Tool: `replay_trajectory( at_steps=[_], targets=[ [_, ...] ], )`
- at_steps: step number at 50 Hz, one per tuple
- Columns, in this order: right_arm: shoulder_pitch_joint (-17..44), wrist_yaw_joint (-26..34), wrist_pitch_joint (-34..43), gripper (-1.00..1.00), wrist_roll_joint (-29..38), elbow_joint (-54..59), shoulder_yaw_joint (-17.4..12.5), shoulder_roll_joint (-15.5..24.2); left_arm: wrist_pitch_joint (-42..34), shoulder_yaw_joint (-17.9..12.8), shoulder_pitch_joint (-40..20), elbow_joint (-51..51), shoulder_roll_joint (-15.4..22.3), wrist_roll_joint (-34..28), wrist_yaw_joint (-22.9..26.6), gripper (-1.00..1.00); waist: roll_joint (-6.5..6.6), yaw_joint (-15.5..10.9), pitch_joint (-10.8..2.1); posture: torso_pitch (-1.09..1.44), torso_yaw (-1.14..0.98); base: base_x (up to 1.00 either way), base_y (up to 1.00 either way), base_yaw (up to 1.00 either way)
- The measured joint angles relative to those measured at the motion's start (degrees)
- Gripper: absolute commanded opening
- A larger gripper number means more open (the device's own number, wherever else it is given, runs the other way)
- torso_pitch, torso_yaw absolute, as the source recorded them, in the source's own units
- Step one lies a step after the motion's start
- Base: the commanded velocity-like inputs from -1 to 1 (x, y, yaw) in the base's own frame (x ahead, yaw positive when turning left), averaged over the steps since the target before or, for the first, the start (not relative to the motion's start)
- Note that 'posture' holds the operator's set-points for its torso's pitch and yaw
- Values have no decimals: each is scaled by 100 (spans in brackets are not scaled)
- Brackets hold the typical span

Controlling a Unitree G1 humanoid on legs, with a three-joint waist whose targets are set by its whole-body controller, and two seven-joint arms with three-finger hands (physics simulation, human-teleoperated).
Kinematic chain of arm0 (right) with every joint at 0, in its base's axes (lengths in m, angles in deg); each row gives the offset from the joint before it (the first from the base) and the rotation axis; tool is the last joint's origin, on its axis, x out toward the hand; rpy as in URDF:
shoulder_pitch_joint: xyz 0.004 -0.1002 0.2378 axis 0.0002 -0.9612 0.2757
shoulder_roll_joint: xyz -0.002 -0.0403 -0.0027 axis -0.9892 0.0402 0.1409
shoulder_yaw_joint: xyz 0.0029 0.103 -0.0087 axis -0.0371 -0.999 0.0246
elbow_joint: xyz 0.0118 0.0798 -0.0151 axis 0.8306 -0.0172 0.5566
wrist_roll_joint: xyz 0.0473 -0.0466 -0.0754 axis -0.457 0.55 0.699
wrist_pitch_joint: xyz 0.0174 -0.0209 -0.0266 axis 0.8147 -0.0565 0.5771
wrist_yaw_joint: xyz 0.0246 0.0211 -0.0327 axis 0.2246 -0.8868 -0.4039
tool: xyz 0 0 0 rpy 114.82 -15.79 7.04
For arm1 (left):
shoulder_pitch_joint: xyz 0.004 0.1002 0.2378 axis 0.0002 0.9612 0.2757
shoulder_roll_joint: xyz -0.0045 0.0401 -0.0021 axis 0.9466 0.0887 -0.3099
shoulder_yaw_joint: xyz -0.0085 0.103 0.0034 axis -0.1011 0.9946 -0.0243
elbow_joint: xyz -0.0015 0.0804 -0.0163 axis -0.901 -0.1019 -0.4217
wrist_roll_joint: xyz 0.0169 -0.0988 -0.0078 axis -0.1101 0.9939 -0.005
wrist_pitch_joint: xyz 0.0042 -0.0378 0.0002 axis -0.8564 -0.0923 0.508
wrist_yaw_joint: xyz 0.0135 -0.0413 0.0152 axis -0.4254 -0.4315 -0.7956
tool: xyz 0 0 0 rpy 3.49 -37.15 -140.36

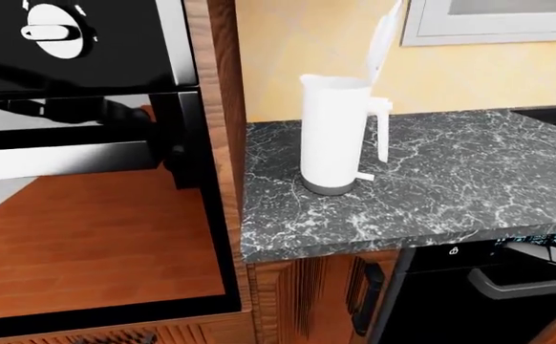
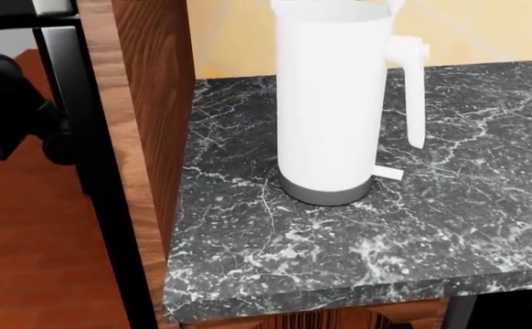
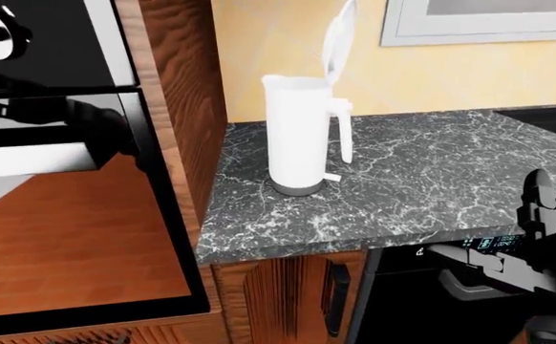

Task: Close the lid of the electric kettle.

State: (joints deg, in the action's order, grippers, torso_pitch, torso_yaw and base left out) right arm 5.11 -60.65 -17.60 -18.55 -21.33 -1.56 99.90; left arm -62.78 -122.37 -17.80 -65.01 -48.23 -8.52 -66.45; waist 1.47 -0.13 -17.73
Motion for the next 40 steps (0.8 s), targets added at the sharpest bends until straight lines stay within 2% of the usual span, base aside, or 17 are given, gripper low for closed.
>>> replay_trajectory(
  at_steps=[8, 17, 29, 40],
  targets=[
    [-13, 22, 10, 100, -19, -25, -35, -10, 36, 88, -18, 40, -6, -48, 7, 100, 6, -10, -4, -47, 0, 0, 0, 0],
    [-9, 19, 37, 100, -34, -23, -55, 1, 52, -23, 18, 104, -27, -82, 83, 100, 5, -2, -5, -47, 0, 0, 0, 0],
    [1, 25, -23, 100, -11, 42, 2, 0, 159, 87, -15, 23, -49, -176, 146, 100, 12, 5, -17, -48, 0, 0, 0, 0],
    [9, 4, 14, 100, -22, -13, 1, 15, 65, 28, -10, 76, -22, -153, 91, 100, 14, 18, -187, -57, 0, 0, 0, 0]
  ],
)
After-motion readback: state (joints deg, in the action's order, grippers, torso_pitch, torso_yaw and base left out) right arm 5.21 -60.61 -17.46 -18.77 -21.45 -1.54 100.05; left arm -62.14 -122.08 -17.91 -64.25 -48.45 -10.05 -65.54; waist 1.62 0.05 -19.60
